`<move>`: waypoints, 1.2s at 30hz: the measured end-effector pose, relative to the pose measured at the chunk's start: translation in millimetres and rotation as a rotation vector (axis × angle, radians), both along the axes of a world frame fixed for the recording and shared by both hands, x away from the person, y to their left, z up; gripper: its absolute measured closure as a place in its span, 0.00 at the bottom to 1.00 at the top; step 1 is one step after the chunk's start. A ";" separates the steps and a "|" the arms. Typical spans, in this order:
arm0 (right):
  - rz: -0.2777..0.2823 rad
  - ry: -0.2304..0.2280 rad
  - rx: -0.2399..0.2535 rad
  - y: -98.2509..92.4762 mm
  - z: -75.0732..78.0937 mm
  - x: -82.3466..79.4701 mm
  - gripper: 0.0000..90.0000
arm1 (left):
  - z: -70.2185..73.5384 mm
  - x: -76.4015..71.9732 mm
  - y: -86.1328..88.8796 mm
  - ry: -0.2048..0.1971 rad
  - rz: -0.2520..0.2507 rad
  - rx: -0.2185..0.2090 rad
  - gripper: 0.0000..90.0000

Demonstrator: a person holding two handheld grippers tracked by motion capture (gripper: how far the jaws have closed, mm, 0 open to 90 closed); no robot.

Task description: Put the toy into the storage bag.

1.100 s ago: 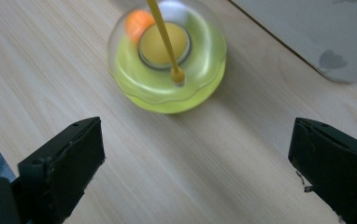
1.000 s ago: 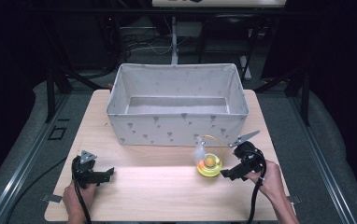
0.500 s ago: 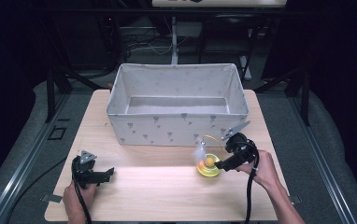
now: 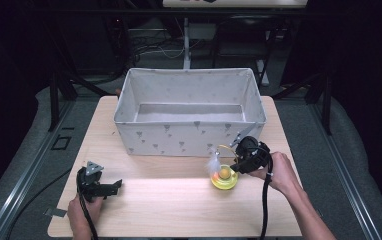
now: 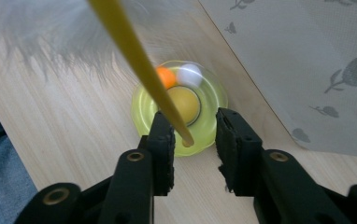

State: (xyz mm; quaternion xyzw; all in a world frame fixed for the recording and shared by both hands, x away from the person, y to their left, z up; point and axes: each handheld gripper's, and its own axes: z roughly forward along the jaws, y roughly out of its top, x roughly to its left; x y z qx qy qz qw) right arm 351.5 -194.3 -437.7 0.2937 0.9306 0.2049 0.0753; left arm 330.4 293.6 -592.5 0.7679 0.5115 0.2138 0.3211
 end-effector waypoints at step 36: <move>0.076 -0.079 -0.079 12.7 36.7 -6.5 0.98 | 0.3 0.4 0.3 0.003 -0.001 0.002 0.00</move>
